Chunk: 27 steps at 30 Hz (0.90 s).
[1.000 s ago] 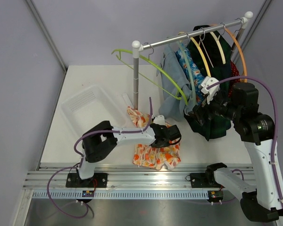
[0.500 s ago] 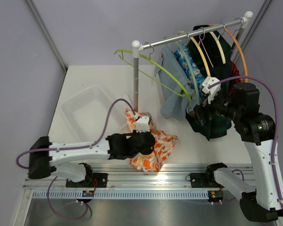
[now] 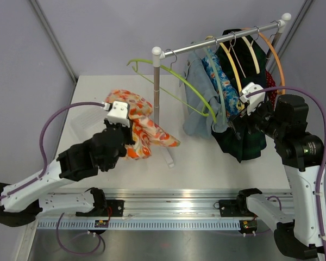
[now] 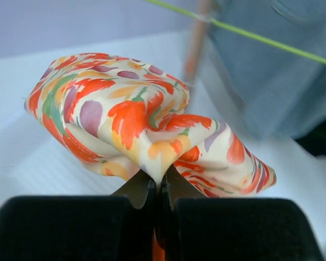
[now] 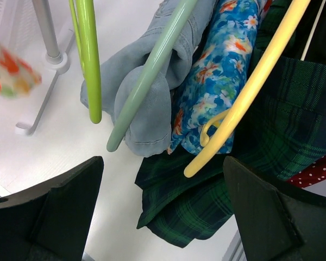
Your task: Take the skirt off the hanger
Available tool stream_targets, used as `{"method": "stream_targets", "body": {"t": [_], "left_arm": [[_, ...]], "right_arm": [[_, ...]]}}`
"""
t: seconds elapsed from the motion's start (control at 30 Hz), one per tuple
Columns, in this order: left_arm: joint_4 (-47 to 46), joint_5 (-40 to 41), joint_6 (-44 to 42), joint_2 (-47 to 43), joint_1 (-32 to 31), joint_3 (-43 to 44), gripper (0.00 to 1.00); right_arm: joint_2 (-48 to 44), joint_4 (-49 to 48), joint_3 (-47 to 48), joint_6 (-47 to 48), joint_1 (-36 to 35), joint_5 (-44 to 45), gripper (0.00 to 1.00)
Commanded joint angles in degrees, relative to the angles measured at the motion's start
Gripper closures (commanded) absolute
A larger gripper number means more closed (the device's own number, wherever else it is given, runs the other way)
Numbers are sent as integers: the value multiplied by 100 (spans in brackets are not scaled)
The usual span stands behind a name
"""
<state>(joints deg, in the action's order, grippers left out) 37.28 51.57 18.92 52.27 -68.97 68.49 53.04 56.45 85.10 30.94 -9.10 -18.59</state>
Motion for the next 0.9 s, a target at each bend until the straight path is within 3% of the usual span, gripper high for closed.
{"method": "stream_targets", "body": {"t": [0.0, 0.13, 0.43, 0.53, 0.87], "left_arm": [[-299, 284, -1530, -261, 839, 402, 100], [-546, -173, -1857, -437, 1710, 402, 100], [-519, -2579, -2374, -94, 3889, -431, 100], [-765, -3247, -2480, 46, 4162, -844, 100], [-986, -4067, -1945, 1171, 4822, -1548, 100]], "right_arm": [[-39, -116, -11, -97, 84, 110, 1], [-48, -151, -63, -114, 111, 101, 1], [-21, -213, -143, -123, 137, 40, 0], [-48, -213, -160, -123, 146, 57, 1], [-74, -169, -169, -141, 146, -57, 0]]}}
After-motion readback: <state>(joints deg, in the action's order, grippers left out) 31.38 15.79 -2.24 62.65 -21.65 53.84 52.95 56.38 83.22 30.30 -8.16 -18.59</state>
